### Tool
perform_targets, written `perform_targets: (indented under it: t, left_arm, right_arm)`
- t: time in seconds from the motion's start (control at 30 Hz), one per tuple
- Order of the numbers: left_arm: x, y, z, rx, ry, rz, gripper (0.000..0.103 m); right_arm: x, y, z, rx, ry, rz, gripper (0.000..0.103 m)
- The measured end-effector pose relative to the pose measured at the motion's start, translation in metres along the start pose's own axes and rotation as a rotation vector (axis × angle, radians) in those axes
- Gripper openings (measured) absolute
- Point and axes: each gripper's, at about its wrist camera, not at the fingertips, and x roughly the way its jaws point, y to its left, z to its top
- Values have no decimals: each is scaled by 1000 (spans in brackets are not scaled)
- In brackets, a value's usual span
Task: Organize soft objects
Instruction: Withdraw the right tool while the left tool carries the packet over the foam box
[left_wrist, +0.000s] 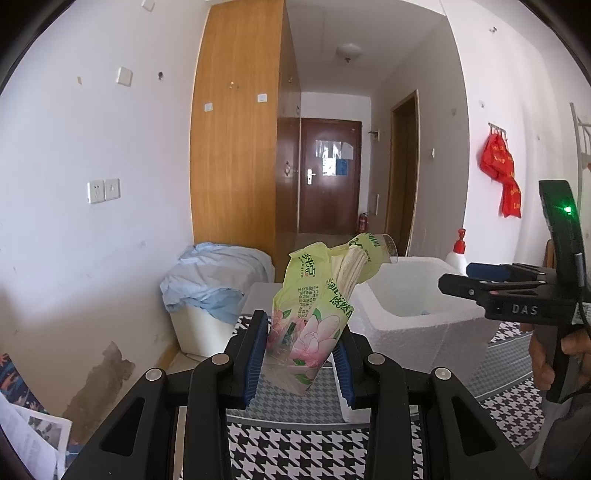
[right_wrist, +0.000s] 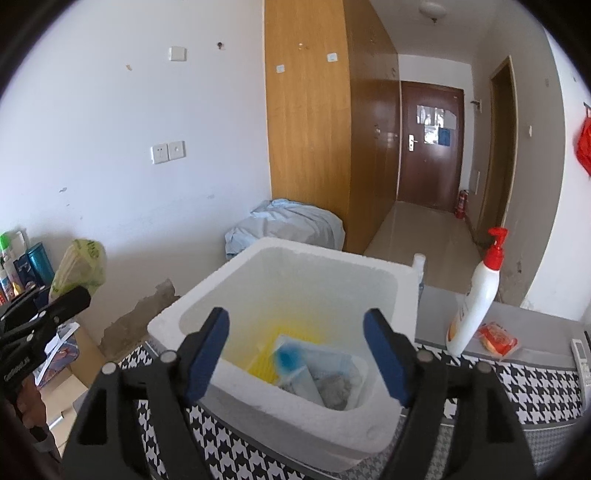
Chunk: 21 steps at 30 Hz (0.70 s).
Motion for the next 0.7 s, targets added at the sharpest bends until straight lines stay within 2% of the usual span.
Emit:
perform_targets:
  t: [0.2, 0.3, 0.37, 0.43, 0.7]
  left_arm:
    - [3, -2, 2, -2, -4, 5, 36]
    - [3, -3, 2, -2, -5, 8, 36]
    - [2, -4, 1, 0, -7, 7, 36]
    - [1, -4, 2, 2, -14, 9, 36]
    - [1, -2, 4, -4, -27, 7, 36]
  right_arm:
    - [-3, -4, 0, 14, -5, 13, 82]
    - [-7, -5, 0, 18, -18, 14, 90]
    - [-10, -4, 0, 19, -24, -1, 98]
    - [-12, -2, 0, 17, -30, -9, 101]
    - [-15, -4, -3, 24, -18, -25, 102]
